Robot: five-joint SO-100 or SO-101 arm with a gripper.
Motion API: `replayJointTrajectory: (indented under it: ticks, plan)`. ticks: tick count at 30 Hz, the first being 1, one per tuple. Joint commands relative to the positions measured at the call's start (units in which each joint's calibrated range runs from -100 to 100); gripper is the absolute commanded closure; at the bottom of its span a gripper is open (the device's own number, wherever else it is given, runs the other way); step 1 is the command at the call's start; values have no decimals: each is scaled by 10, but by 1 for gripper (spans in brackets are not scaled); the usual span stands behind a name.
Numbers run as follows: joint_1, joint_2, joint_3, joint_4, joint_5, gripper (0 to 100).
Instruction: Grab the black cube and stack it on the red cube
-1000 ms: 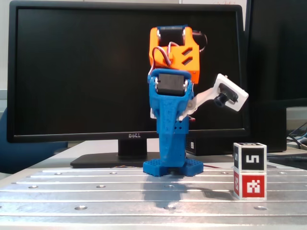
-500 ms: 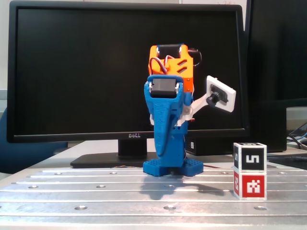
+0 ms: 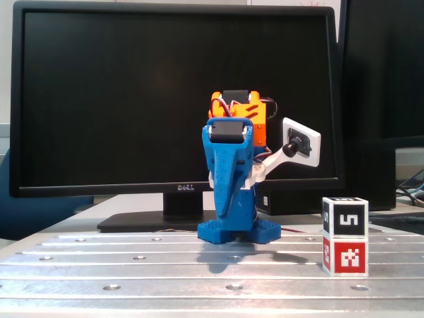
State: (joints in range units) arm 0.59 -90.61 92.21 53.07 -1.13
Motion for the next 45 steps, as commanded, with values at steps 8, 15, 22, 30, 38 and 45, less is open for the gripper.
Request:
replayJointTrajectory:
  ticks: [8, 15, 22, 30, 38, 45]
  plan:
    - [-4, -90, 29, 51, -2, 99]
    - [-4, -90, 35, 76, -2, 99]
    - [-30, -90, 75, 78, 1, 99]
    - [-45, -90, 75, 108, 1, 99]
    - [-45, -90, 75, 152, 2, 99]
    - [-45, -90, 75, 153, 2, 99]
